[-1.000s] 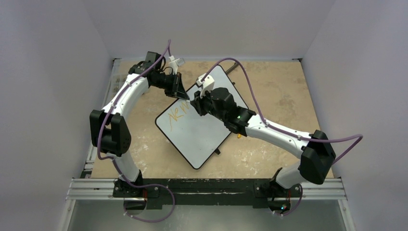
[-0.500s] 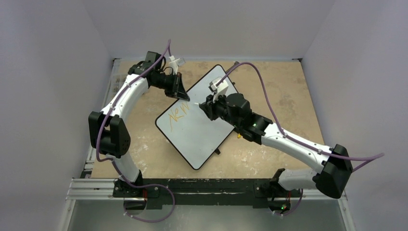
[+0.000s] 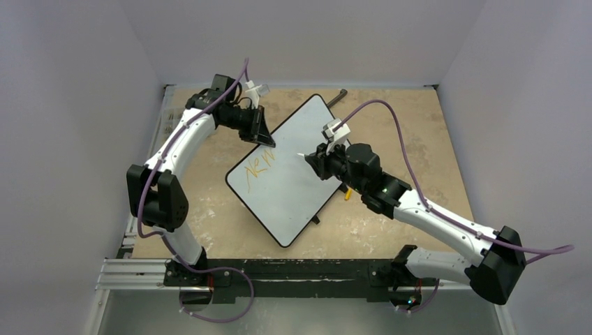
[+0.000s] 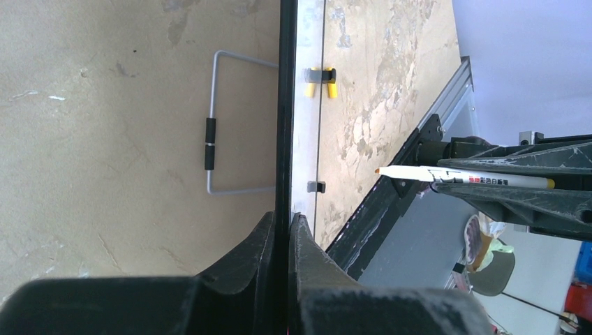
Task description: Write a sentence on the whiteboard
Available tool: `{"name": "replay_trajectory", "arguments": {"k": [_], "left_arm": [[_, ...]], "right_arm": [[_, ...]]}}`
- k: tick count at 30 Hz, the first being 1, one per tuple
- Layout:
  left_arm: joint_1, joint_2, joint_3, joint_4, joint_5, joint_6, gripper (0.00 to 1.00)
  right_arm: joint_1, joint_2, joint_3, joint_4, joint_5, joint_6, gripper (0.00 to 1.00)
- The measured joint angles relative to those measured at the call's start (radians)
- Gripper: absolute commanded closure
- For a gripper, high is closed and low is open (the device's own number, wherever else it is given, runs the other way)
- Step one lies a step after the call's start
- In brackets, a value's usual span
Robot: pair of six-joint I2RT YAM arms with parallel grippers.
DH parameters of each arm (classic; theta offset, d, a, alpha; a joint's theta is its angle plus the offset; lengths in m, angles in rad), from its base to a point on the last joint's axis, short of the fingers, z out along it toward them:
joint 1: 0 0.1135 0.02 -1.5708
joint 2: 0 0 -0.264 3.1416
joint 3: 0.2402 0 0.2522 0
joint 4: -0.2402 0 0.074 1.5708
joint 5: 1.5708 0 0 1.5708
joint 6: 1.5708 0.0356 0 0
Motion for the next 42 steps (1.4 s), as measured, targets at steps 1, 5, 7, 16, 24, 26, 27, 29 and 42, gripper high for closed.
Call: {"name": "replay_trajectory", "arguments": {"k": [1, 5, 7, 16, 24, 26, 27, 29, 42], "left_arm": [[-0.005, -0.003, 0.0, 0.0, -0.006, -0.002, 1.0], [-0.031, -0.011, 0.014, -0.008, -0.041, -0.01, 1.0], [-0.04, -0.014, 0.019, -0.01, -0.055, -0.013, 1.0], [-0.057, -0.044, 0.006, -0.005, -0.09, -0.018, 1.0], [-0.058, -0.046, -0.002, 0.004, -0.096, -0.017, 1.0], [-0.058, -0.046, -0.002, 0.004, -0.097, -0.018, 1.0], [-0.058, -0.046, -0.002, 0.004, -0.097, -0.018, 1.0], [-0.058, -0.046, -0.002, 0.004, -0.098, -0.018, 1.0], [-0.058, -0.054, -0.006, 0.004, -0.104, -0.018, 1.0]], "right_arm": [[-0.003, -0.005, 0.0, 0.001, -0.003, 0.0, 1.0], [-0.006, -0.021, 0.0, 0.001, -0.019, -0.001, 1.0], [-0.008, -0.027, 0.0, 0.001, -0.025, -0.001, 1.0], [-0.01, -0.059, -0.006, 0.001, -0.055, -0.001, 1.0], [-0.01, -0.071, -0.016, 0.009, -0.082, -0.008, 1.0], [-0.012, -0.071, -0.023, 0.02, -0.096, -0.008, 1.0], [-0.013, -0.071, -0.028, 0.029, -0.101, -0.008, 1.0], [-0.016, -0.071, -0.04, 0.043, -0.115, -0.008, 1.0], [-0.028, -0.071, -0.066, 0.08, -0.151, -0.009, 1.0]]}}
